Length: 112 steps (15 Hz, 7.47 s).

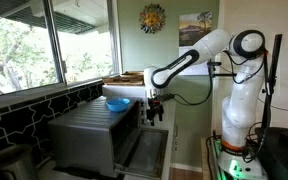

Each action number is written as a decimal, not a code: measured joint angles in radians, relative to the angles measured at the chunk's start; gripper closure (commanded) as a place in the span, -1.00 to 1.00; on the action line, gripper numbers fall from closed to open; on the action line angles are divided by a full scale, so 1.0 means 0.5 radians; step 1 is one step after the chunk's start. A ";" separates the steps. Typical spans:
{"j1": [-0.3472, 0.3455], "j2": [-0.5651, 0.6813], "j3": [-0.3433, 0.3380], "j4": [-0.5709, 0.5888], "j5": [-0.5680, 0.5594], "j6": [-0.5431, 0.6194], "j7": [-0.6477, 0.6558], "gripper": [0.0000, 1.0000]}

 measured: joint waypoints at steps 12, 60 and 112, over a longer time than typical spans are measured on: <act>0.004 -0.200 -0.048 0.123 0.284 -0.119 -0.210 -1.00; -0.002 0.043 -0.006 0.651 1.044 -0.118 -0.343 0.88; 0.412 0.141 0.601 0.693 -3.026 0.320 0.719 0.95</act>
